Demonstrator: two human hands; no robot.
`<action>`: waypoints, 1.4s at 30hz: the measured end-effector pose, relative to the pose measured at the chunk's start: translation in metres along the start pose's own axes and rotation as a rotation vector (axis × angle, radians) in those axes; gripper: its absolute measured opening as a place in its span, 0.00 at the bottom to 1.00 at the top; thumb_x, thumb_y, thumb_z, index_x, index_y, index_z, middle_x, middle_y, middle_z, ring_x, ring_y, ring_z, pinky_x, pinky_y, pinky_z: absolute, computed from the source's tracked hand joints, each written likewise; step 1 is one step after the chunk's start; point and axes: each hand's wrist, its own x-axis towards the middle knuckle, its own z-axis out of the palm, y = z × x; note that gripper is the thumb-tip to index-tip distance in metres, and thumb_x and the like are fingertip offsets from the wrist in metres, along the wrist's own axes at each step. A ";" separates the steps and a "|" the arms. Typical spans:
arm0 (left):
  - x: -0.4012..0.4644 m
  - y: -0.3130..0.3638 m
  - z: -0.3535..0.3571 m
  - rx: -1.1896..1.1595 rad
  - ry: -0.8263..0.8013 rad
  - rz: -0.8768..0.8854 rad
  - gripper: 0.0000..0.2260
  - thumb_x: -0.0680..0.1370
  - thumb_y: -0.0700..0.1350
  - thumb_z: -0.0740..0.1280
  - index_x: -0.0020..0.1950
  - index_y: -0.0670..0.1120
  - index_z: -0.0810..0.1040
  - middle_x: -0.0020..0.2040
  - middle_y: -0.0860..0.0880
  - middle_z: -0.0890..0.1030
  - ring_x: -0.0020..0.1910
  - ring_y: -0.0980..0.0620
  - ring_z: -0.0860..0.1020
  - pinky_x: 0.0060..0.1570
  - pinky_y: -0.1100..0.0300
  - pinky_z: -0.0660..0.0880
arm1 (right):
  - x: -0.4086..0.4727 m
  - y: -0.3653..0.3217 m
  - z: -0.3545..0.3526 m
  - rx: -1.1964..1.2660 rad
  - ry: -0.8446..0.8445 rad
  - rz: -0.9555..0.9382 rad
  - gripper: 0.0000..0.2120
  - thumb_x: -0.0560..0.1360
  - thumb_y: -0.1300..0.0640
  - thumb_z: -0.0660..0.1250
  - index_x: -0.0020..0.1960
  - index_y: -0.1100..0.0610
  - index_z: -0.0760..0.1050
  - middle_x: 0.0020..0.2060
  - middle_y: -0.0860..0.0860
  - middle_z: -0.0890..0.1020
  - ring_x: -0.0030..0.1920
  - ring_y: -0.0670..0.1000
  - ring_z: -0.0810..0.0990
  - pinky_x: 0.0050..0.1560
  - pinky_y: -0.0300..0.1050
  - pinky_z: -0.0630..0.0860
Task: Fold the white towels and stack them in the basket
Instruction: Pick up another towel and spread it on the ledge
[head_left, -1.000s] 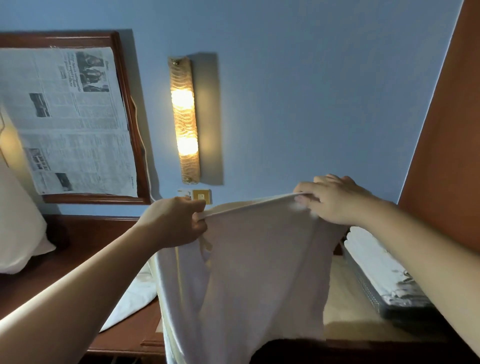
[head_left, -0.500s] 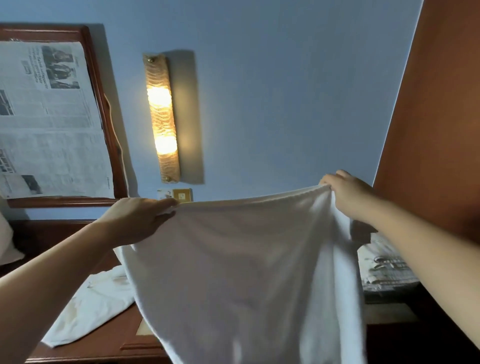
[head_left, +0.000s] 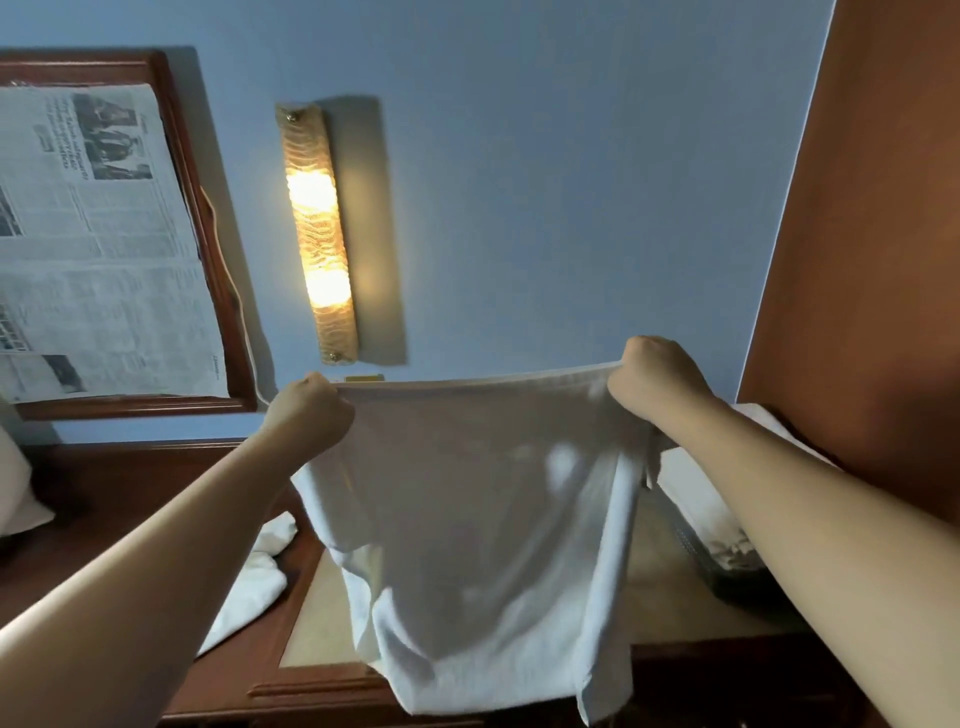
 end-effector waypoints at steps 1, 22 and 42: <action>-0.003 0.001 0.000 -0.033 0.001 -0.040 0.05 0.81 0.39 0.60 0.50 0.39 0.73 0.47 0.41 0.75 0.52 0.36 0.78 0.48 0.50 0.71 | -0.003 -0.003 0.003 0.027 0.005 0.011 0.08 0.71 0.67 0.61 0.37 0.58 0.64 0.38 0.53 0.69 0.42 0.58 0.70 0.33 0.45 0.60; -0.052 -0.092 0.036 -0.157 0.167 0.710 0.16 0.83 0.59 0.61 0.38 0.56 0.66 0.36 0.57 0.70 0.34 0.55 0.70 0.36 0.54 0.70 | -0.063 0.039 0.094 0.102 0.336 -0.419 0.06 0.58 0.68 0.55 0.31 0.60 0.69 0.27 0.55 0.70 0.29 0.59 0.70 0.30 0.47 0.62; -0.086 -0.179 0.147 0.202 -0.046 0.674 0.28 0.78 0.75 0.48 0.34 0.54 0.61 0.28 0.54 0.73 0.28 0.50 0.75 0.27 0.57 0.63 | -0.126 0.102 0.185 -0.080 -0.056 -0.763 0.11 0.73 0.49 0.59 0.35 0.53 0.66 0.26 0.49 0.73 0.24 0.59 0.73 0.26 0.43 0.64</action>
